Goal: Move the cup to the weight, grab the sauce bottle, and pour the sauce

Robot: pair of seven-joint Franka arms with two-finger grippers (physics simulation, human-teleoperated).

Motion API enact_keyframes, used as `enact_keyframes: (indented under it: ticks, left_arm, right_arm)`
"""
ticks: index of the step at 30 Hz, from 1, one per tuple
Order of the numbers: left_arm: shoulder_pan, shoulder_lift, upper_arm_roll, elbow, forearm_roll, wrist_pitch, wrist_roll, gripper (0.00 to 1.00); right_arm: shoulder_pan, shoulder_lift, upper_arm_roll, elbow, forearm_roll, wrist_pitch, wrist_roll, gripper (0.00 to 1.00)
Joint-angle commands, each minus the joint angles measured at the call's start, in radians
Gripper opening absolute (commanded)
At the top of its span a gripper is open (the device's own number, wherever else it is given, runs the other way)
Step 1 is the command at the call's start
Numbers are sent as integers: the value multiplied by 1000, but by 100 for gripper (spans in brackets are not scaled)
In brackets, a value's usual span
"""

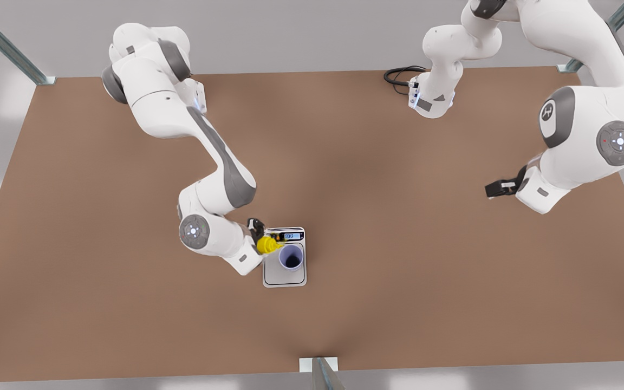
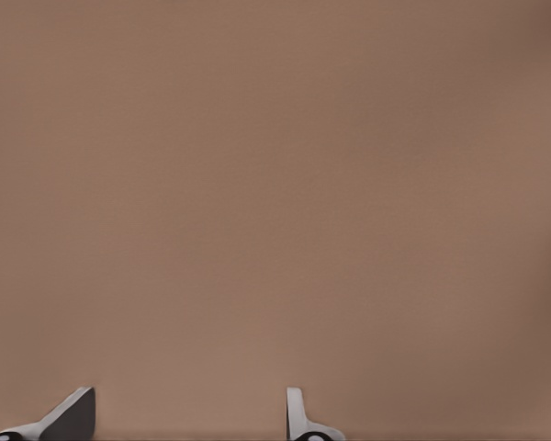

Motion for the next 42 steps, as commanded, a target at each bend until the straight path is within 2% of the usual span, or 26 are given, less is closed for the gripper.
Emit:
enact_keyframes:
  ticks: [1,6,8,9,10,11,12,18,21,24,29,34,36,38,39,42]
  left_arm:
    - [0,2,0,0,2,1,-2,100]
    - [-3,2,-2,0,0,1,-5,100]
    - [-3,2,-2,0,0,1,-5,100]
    - [-5,2,-2,0,-1,1,-5,100]
    - [-5,2,-3,0,-3,1,-6,100]
    - [-5,3,-25,0,-1,1,-6,100]
    - [-5,3,-26,0,-1,1,-6,100]
    - [-5,3,-31,0,-1,1,-5,100]
    - [-5,3,-31,0,-1,1,-6,100]
    - [-5,8,-31,0,-1,1,-6,100]
    - [-5,8,-31,0,-1,1,-6,100]
    - [-5,9,-31,0,-1,1,-6,100]
    - [-5,9,-31,0,-1,1,-6,100]
    - [-5,11,-31,0,-1,1,-5,100]
    - [-5,12,-31,0,-1,-1,-9,100]
    - [-6,20,-31,0,0,-2,-9,100]
  right_arm:
    - [1,5,-2,6,17,-16,-6,46]
    - [-2,18,2,34,25,-39,10,46]
    - [-119,-12,35,26,176,-183,-68,46]
    - [-263,-35,156,-8,212,-212,-148,46]
    - [-464,-43,351,-83,212,-212,-217,46]
    - [-591,-43,466,-130,213,-212,-283,46]
    - [-676,-40,514,-153,235,-215,-380,46]
    - [-918,43,503,-308,419,-268,-874,46]
    - [-938,160,499,-324,465,-272,-1055,46]
    - [-934,233,466,-322,486,-269,-1110,46]
    - [-914,255,411,-321,493,-261,-1110,48]
    - [-904,275,400,-319,503,-255,-1112,50]
    - [-891,275,377,-318,506,-255,-1107,58]
    - [-891,275,376,-318,506,-255,-1101,90]
    - [-891,275,376,-319,506,-255,-1098,100]
    - [-891,275,373,-318,506,-255,-1098,100]
